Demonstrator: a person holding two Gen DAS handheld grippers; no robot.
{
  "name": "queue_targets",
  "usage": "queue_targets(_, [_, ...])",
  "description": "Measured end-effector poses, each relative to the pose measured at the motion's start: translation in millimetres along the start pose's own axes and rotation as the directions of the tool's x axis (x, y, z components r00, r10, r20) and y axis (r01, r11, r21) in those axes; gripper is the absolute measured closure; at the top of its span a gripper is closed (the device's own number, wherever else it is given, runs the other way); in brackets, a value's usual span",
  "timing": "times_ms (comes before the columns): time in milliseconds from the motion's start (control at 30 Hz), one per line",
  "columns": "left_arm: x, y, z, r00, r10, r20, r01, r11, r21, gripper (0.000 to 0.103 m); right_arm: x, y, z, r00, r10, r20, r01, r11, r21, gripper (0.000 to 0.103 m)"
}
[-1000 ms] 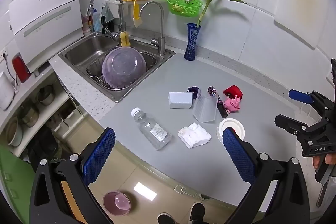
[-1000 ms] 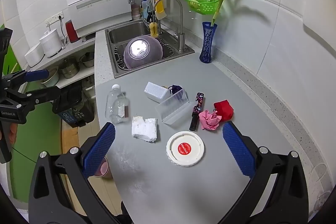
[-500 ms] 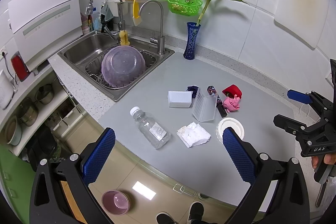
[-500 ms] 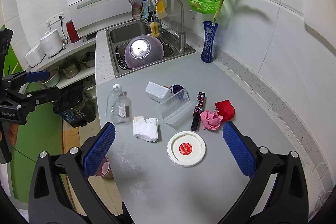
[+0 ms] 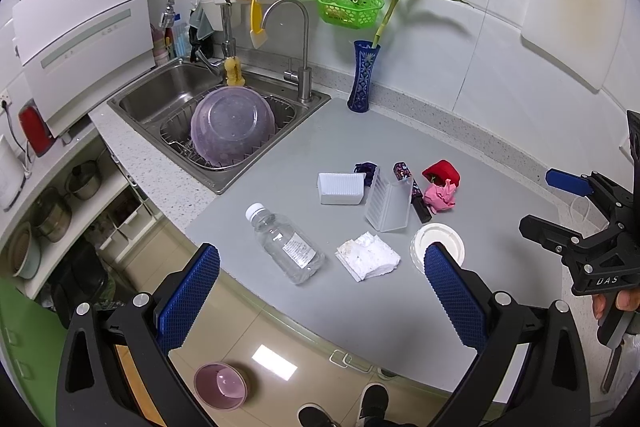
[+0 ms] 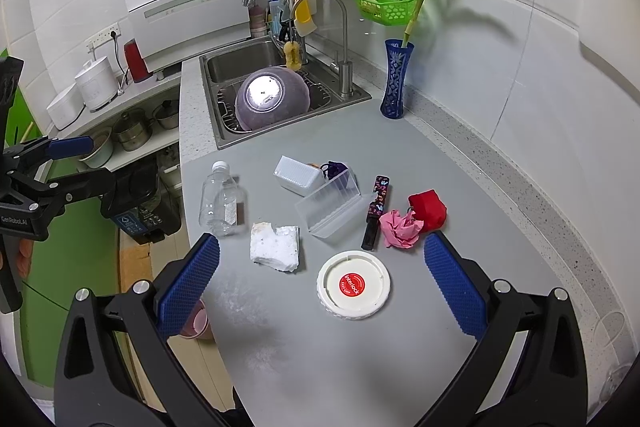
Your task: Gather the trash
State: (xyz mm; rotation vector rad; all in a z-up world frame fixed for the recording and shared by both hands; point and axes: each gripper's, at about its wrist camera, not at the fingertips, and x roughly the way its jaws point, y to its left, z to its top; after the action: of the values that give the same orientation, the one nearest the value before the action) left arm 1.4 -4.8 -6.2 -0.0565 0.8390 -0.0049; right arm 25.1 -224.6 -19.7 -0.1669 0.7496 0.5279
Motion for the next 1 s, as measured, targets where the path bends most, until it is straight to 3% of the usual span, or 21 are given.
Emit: queue_targets(1000, [1.9,-0.2,6.1,1.000,-0.016,-0.003,0.016,1.000,0.002,0.005,1.5,-2.1,1.6,1.000,0.001,0.000,-0.001,1.000,0.005,0.003])
